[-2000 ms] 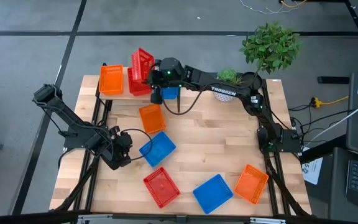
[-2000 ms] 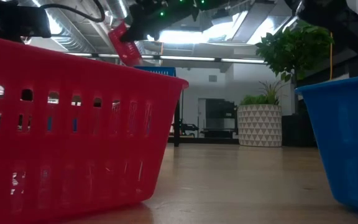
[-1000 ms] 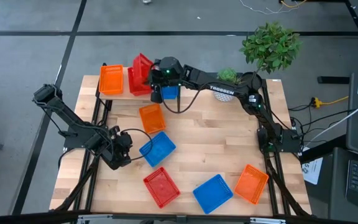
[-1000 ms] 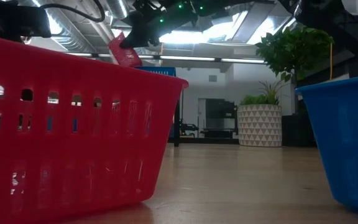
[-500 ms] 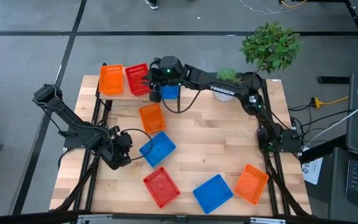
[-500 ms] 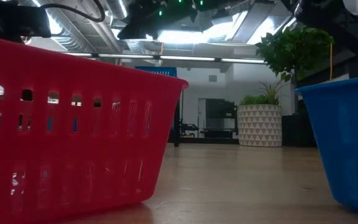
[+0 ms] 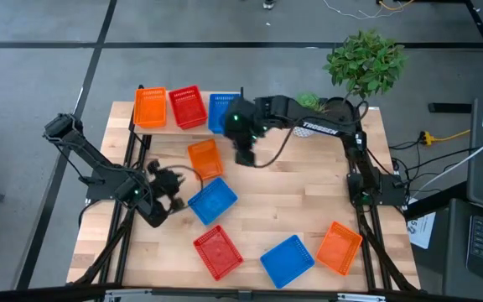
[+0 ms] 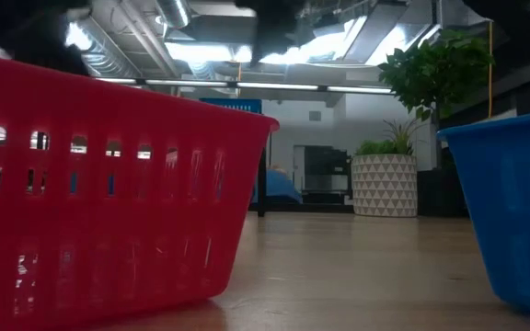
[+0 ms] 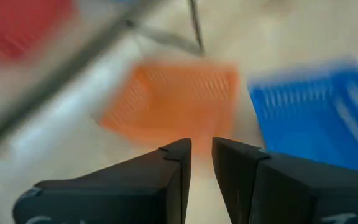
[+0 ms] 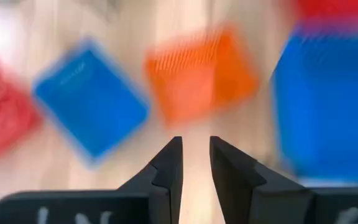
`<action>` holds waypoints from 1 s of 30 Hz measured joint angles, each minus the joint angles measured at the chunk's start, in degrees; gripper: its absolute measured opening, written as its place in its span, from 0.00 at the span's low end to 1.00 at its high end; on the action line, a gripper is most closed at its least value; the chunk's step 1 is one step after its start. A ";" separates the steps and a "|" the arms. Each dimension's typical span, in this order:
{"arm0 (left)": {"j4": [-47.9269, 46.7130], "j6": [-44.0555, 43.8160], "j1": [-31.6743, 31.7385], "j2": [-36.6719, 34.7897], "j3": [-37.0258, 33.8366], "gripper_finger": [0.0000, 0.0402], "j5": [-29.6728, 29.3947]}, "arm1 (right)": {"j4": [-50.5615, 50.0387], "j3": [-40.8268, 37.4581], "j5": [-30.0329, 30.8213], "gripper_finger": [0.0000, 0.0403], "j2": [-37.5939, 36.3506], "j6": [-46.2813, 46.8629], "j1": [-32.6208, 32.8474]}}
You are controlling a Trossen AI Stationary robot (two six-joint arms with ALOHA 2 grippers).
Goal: Stack baskets on shelf by color
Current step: Stack the top red bin on top of the red bin on the shelf
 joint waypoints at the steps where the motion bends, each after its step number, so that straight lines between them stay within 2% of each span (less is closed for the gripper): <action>1: -0.57 1.09 1.20 -0.78 1.33 0.14 -2.20 | -3.81 -0.02 -0.02 0.20 0.00 0.87 0.36; 4: -1.65 9.37 6.97 -3.37 7.61 0.14 -2.89 | -13.90 -0.04 0.02 0.20 0.00 2.81 1.54; 7: -1.63 22.51 15.58 -5.01 15.30 0.14 0.59 | -16.92 -0.34 0.20 0.20 0.00 3.86 3.01; 10: -1.76 34.54 25.58 -5.37 22.67 0.14 7.48 | -16.63 -2.09 0.16 0.20 -0.85 2.31 4.70; 13: -1.74 42.98 35.49 -5.42 28.33 0.14 17.55 | -16.67 -7.29 0.05 0.20 -4.06 1.03 6.17; 17: -1.64 48.79 48.54 -4.59 31.91 0.14 30.72 | -15.75 -19.94 0.04 0.20 -11.00 1.84 7.29; 23: -1.95 51.74 64.13 -0.37 32.08 0.14 47.46 | -2.97 -43.05 0.00 0.20 -25.19 11.32 8.73; 25: -1.95 52.86 67.38 1.77 32.08 0.14 49.88 | 1.58 -49.88 0.09 0.20 -29.68 15.12 9.69; 30: -0.59 53.30 70.92 7.40 32.06 0.14 50.12 | 13.76 -64.96 0.20 0.20 -39.72 23.74 13.21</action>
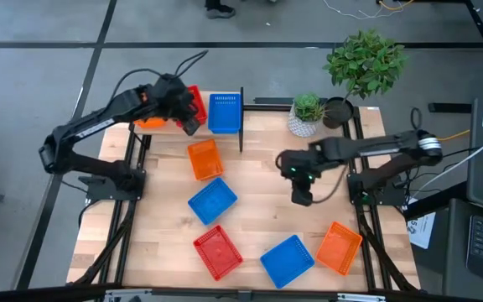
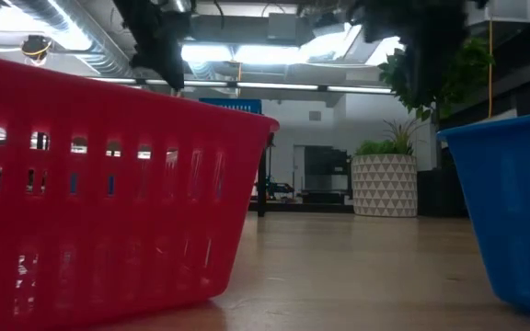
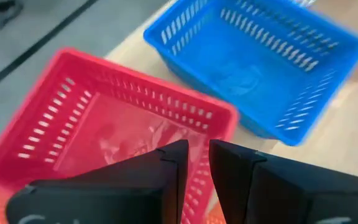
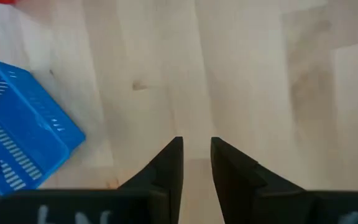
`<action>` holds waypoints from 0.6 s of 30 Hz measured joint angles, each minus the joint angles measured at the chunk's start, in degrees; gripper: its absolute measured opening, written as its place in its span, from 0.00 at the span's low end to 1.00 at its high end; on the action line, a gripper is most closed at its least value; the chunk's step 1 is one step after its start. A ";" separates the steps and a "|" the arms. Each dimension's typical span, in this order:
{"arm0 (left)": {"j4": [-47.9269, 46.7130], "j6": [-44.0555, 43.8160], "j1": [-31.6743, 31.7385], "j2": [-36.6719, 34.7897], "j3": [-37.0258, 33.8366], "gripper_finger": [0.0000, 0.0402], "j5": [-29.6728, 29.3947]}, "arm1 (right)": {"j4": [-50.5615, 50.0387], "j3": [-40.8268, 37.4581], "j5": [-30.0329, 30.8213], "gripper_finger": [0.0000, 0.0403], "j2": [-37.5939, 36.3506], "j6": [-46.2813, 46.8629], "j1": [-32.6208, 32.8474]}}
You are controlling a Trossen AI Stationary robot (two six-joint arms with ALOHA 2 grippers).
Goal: Stack baskets on shelf by color
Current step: Stack the top red bin on top of the red bin on the shelf
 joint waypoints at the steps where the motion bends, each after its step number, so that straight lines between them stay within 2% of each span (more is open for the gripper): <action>1: -0.06 0.02 0.34 0.82 0.00 0.14 0.04 | 2.01 -2.44 0.42 0.20 -1.67 1.70 0.85; 8: -0.17 1.49 0.78 4.36 0.00 0.14 -0.87 | 11.07 -12.88 5.42 0.20 -8.96 9.86 6.01; 18: -7.49 1.36 0.77 3.78 0.00 0.14 -1.89 | 13.47 -14.38 5.90 0.20 -10.01 11.50 9.18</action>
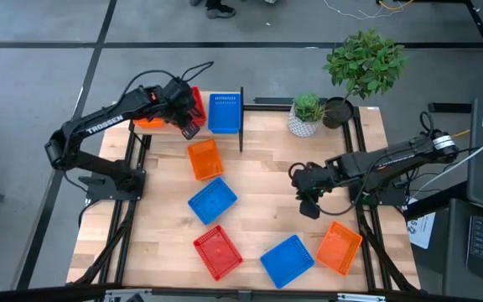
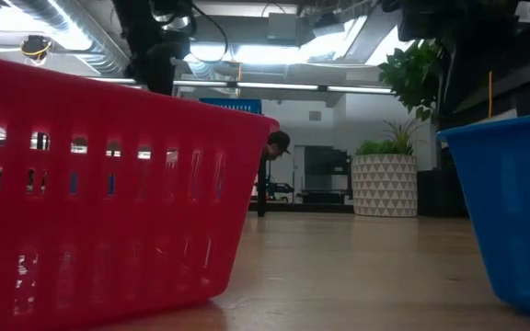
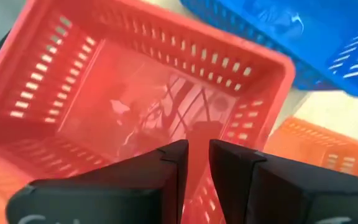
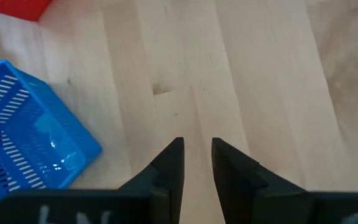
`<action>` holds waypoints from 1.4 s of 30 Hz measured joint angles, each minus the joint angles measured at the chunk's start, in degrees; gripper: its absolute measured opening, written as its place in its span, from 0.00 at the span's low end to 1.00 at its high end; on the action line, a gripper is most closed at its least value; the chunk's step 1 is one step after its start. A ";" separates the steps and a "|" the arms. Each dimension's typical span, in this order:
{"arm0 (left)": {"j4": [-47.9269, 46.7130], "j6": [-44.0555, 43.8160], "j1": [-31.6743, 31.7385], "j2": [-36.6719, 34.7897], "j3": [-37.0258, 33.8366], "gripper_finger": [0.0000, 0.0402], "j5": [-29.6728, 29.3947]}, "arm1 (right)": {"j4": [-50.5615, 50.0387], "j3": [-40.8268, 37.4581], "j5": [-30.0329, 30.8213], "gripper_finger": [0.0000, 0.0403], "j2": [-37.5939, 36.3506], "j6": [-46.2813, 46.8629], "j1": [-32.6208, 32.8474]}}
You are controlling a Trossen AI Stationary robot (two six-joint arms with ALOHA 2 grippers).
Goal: Stack baskets on shelf by color
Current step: Stack the top red bin on top of the red bin on the shelf
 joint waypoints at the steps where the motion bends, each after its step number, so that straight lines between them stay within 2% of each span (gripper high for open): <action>1: -0.72 -0.04 0.00 -0.15 0.00 0.14 -0.11 | 0.19 0.00 0.02 0.20 0.00 -0.02 0.00; 8: -6.32 -0.11 -0.02 -0.34 0.00 0.14 -3.66 | 0.47 0.00 1.62 0.20 0.02 -0.24 -0.02; 20: -7.27 -0.09 0.00 -0.34 0.00 0.14 -13.03 | 0.62 0.00 2.22 0.20 0.02 -0.28 -0.02; 24: -4.92 0.00 -0.02 -0.34 0.00 0.14 -13.16 | 0.63 0.00 2.37 0.20 0.04 -0.35 -0.02; 29: 4.24 2.46 -0.02 -0.34 0.00 0.14 -12.90 | 1.18 0.00 3.56 0.20 0.05 -0.34 -0.04; 32: 8.51 3.94 0.00 -0.10 0.00 0.14 -10.35 | 1.28 0.00 3.56 0.20 0.07 -0.06 -0.04; 35: 8.21 3.95 0.00 1.08 0.00 0.13 -7.40 | 1.28 0.00 3.54 0.20 0.07 -0.06 -0.04; 42: 7.53 4.39 0.03 5.14 0.00 0.11 -7.31 | 1.26 0.00 3.54 0.20 0.07 -0.13 -0.04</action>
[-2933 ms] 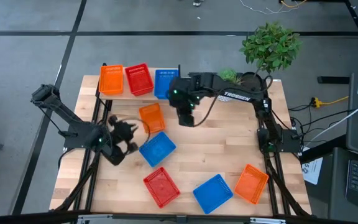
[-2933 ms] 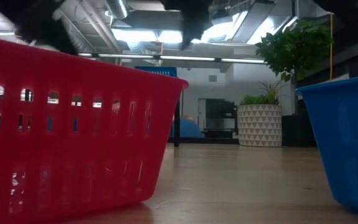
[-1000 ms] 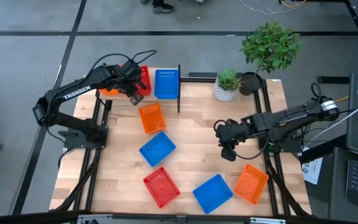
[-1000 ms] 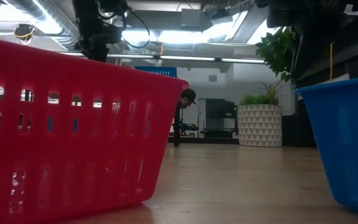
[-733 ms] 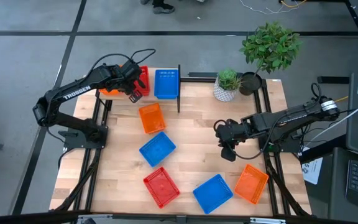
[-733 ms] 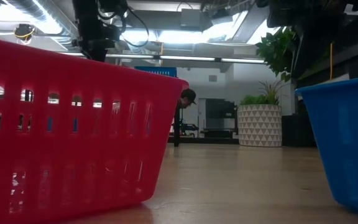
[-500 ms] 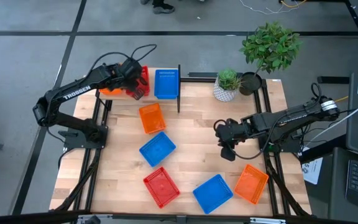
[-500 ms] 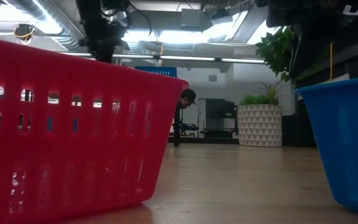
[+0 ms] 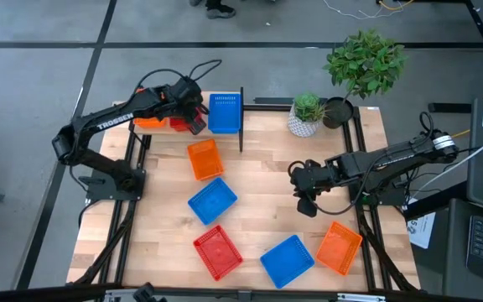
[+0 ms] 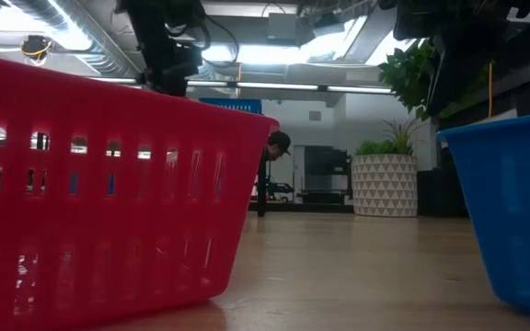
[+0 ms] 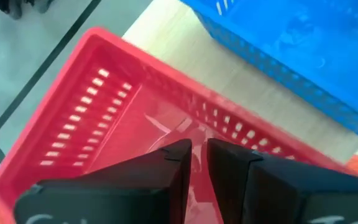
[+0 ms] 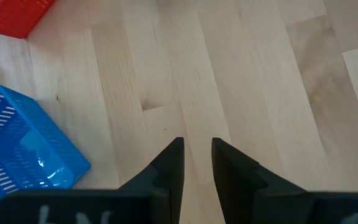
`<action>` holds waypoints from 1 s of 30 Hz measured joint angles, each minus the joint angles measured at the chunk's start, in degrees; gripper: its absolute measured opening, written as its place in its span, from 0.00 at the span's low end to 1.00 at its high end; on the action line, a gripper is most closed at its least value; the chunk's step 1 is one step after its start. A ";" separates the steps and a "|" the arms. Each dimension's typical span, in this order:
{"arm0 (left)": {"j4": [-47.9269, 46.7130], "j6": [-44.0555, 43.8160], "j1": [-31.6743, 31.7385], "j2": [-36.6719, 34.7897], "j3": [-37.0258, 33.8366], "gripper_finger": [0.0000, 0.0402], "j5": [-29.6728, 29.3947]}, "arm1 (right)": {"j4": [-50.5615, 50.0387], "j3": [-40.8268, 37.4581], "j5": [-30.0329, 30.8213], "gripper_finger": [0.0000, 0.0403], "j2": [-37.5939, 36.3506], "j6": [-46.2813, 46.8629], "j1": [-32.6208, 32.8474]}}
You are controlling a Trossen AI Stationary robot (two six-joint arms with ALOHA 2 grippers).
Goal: Stack baskets on shelf by color
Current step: Stack the top red bin on top of the red bin on the shelf
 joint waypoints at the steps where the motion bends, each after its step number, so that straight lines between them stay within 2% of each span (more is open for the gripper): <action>1: 0.34 0.01 -0.01 0.26 0.00 0.11 0.04 | 0.00 0.00 0.00 0.20 0.00 0.00 0.00; 30: 3.76 0.37 -1.90 0.73 0.00 0.11 1.69 | -0.05 0.02 -0.02 0.20 0.00 -0.31 0.00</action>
